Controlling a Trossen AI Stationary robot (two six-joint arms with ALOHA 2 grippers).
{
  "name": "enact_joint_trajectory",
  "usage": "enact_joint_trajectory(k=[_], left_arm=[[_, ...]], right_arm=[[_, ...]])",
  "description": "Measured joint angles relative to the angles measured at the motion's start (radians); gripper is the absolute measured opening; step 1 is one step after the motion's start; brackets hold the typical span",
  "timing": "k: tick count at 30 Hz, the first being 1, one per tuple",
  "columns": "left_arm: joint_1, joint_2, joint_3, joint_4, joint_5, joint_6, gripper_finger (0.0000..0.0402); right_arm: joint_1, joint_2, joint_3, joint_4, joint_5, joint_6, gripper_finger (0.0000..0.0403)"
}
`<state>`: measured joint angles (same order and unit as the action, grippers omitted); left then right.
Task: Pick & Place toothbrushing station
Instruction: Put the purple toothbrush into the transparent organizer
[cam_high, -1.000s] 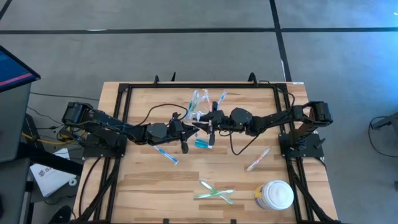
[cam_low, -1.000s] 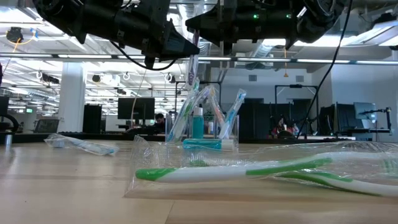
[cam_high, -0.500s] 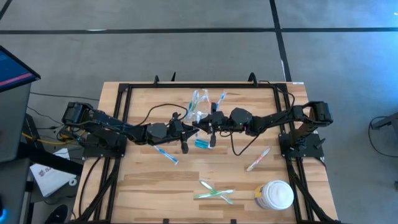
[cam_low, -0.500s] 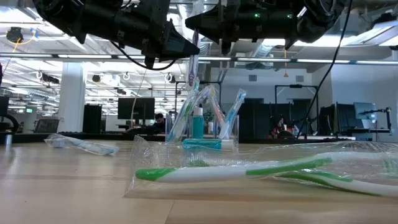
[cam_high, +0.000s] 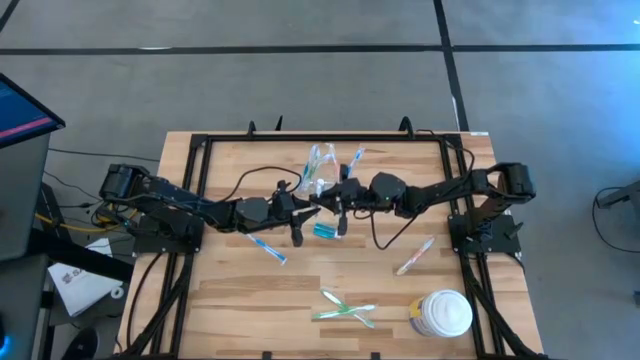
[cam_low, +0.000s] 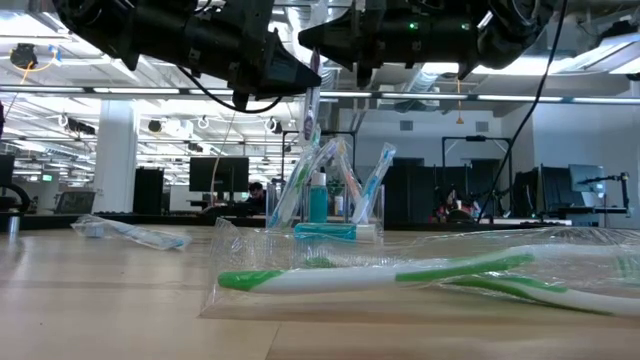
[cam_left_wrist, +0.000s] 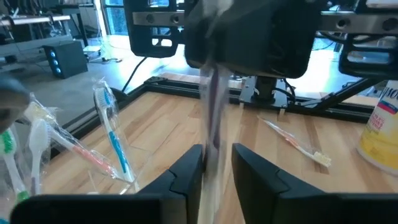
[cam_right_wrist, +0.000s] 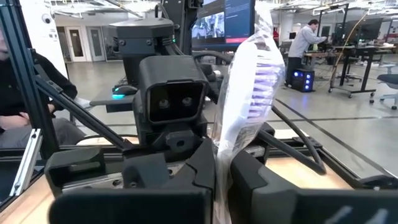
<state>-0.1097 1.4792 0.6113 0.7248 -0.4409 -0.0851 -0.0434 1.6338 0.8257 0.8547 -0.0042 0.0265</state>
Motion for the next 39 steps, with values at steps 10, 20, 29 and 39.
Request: enact_joint_trajectory(k=[10, 20, 29, 39], left_arm=[[0.0, -0.056, -0.005, -0.036, -0.012, 0.036, 0.0146], [-0.004, -0.153, -0.004, -0.175, -0.047, 0.02, 0.0191], [-0.008, -0.148, -0.004, -0.186, -0.045, 0.018, 0.0187], [-0.008, -0.148, -0.004, -0.187, -0.045, 0.017, 0.0186]], right_arm=[[-0.006, -0.006, 0.0, -0.044, 0.001, 0.0, 0.0009], [-0.037, -0.006, 0.0, -0.04, 0.001, 0.0, 0.0009], [-0.078, -0.054, 0.0, -0.115, 0.001, 0.0, 0.0009], [-0.146, -0.147, -0.001, -0.276, 0.004, -0.027, 0.0009]])
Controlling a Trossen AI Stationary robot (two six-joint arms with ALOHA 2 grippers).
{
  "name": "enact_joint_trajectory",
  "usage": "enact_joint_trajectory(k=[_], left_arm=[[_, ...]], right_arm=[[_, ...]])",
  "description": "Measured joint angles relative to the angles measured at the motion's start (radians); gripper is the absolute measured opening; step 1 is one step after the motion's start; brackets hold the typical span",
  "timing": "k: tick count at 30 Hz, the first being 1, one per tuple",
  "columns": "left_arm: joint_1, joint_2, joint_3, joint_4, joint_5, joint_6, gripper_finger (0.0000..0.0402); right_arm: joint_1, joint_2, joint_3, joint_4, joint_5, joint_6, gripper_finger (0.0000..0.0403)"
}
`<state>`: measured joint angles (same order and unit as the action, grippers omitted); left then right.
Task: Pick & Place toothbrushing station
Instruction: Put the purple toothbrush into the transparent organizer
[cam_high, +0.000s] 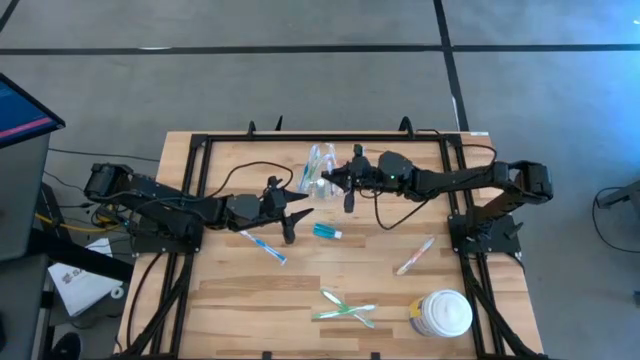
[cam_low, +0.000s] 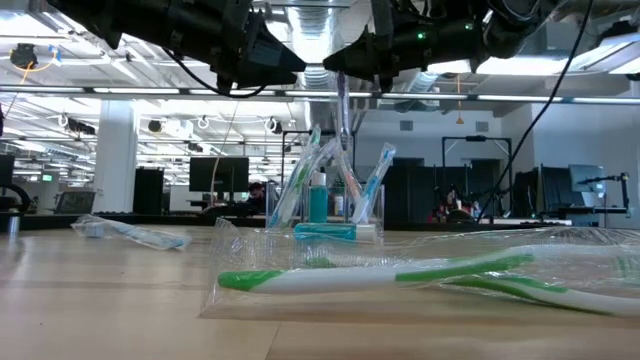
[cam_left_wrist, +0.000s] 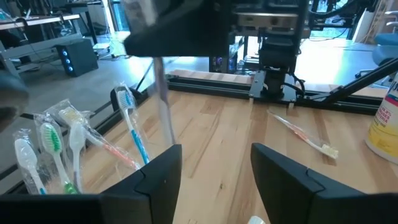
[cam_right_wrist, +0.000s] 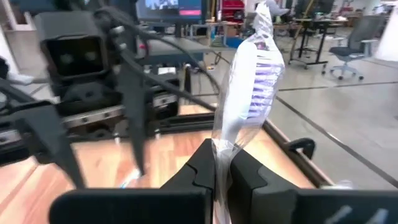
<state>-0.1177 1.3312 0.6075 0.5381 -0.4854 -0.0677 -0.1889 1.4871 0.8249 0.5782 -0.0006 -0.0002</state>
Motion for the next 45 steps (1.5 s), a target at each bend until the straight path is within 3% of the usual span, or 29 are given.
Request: enact_joint_trajectory(k=[22, 33, 45], left_arm=[[0.0, 0.0, 0.0, -0.007, 0.001, 0.0, 0.0185], [0.001, 0.001, 0.0, -0.016, 0.001, 0.0, 0.0186], [0.001, 0.001, 0.0, -0.017, 0.0, 0.0, 0.0186]], right_arm=[[-0.106, -0.001, 0.0, -0.08, 0.0, 0.0, 0.0005], [-0.153, 0.0, -0.124, 0.139, -0.013, 0.07, 0.0005], [-0.155, 0.007, -0.143, 0.143, -0.014, 0.072, 0.0007]])
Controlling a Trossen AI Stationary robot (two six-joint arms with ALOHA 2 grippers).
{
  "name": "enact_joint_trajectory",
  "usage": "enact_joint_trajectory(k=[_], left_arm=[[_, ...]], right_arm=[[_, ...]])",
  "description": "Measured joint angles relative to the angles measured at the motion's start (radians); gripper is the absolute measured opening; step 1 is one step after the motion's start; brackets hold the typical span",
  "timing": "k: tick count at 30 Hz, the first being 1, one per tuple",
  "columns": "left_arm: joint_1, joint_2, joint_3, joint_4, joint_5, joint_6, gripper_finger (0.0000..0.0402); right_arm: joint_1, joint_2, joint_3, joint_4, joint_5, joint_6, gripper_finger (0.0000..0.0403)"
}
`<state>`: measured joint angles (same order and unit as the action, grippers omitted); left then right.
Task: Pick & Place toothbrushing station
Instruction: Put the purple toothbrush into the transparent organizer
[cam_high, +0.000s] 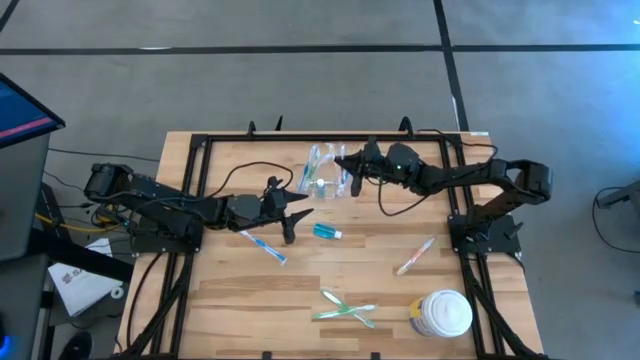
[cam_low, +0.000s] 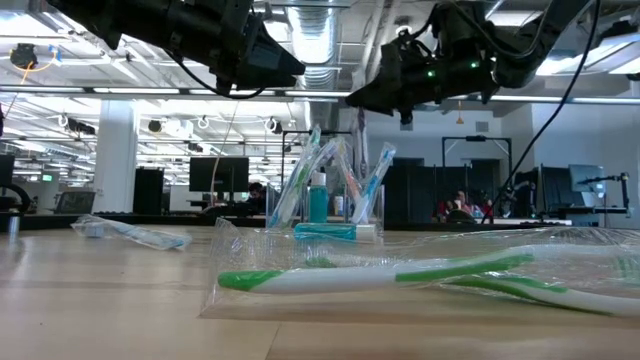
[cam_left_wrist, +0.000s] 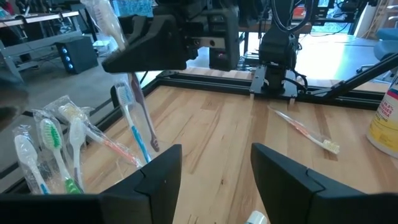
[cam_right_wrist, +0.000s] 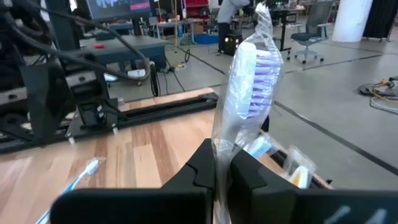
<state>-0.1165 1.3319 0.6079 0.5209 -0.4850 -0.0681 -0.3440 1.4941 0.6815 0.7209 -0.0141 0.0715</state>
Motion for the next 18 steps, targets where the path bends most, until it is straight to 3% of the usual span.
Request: enact_joint_trajectory(k=[18], left_arm=[[0.0, 0.0, 0.0, -0.007, 0.0, 0.0, 0.0186]], right_arm=[[0.002, 0.0, 0.0, -0.018, 0.011, -0.016, 0.0005]])
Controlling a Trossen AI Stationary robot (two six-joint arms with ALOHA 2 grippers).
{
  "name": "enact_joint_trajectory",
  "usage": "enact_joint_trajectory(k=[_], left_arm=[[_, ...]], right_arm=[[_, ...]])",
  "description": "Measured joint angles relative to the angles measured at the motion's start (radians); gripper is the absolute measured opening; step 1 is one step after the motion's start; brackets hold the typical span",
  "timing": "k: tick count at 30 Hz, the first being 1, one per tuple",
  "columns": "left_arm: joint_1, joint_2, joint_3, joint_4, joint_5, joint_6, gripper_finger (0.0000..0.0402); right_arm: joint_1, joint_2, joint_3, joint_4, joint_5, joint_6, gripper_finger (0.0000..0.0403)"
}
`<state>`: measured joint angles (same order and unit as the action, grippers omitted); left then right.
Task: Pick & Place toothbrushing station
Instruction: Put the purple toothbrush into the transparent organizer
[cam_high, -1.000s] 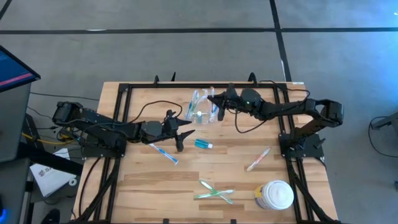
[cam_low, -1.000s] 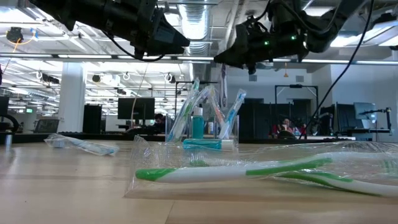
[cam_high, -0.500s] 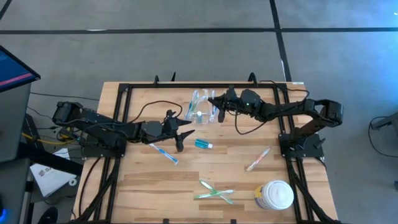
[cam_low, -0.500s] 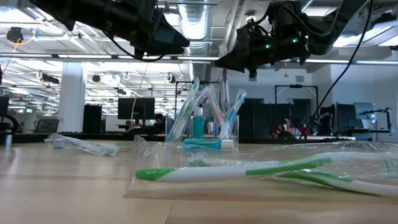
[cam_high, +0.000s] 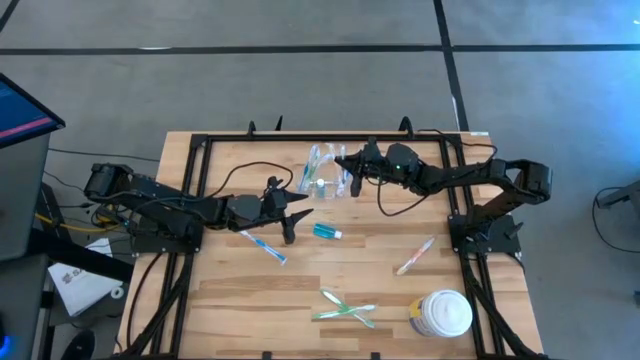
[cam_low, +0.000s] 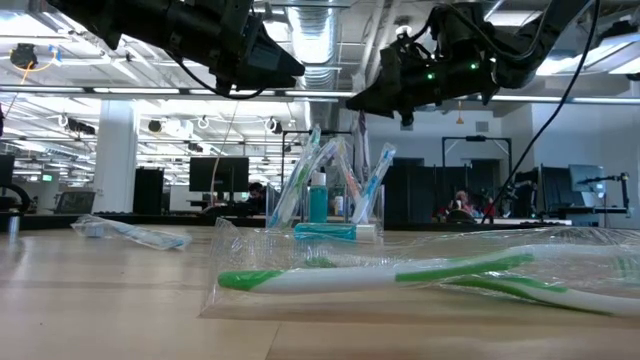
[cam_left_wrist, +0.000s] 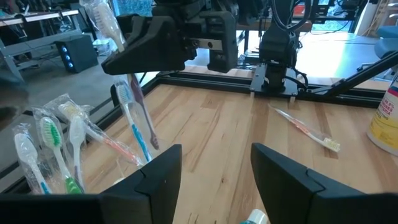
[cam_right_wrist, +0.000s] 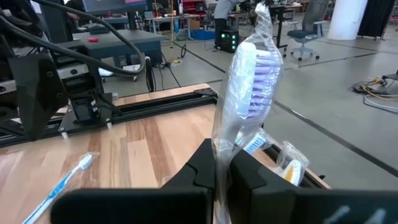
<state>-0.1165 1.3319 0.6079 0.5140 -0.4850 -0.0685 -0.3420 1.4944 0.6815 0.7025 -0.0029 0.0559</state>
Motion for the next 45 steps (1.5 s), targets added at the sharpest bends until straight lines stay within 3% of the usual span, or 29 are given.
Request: enact_joint_trajectory(k=[6, 15, 27, 31, 38, 45], left_arm=[[0.0, 0.0, 0.0, -0.002, 0.0, 0.0, 0.0186], [0.0, 0.0, 0.0, -0.001, 0.0, -0.016, 0.0186], [0.0, 0.0, 0.0, 0.002, 0.0, -0.016, 0.0186], [0.0, 0.0, 0.0, 0.002, 0.0, -0.015, 0.0186], [0.0, 0.0, 0.0, 0.0, 0.0, -0.015, 0.0186], [0.0, 0.0, 0.0, -0.002, 0.0, -0.015, 0.0186]], right_arm=[[0.007, 0.0, -0.024, 0.032, 0.003, -0.003, 0.0005], [-0.004, 0.0, -0.191, 0.337, 0.006, 0.04, 0.0005], [-0.003, 0.003, -0.196, 0.295, 0.034, 0.027, 0.0006], [-0.002, 0.079, -0.197, 0.345, 0.034, 0.031, 0.0006], [-0.001, 0.288, -0.195, 0.59, 0.03, 0.081, 0.0007], [-0.001, 0.375, -0.194, 0.665, 0.03, 0.119, 0.0012]])
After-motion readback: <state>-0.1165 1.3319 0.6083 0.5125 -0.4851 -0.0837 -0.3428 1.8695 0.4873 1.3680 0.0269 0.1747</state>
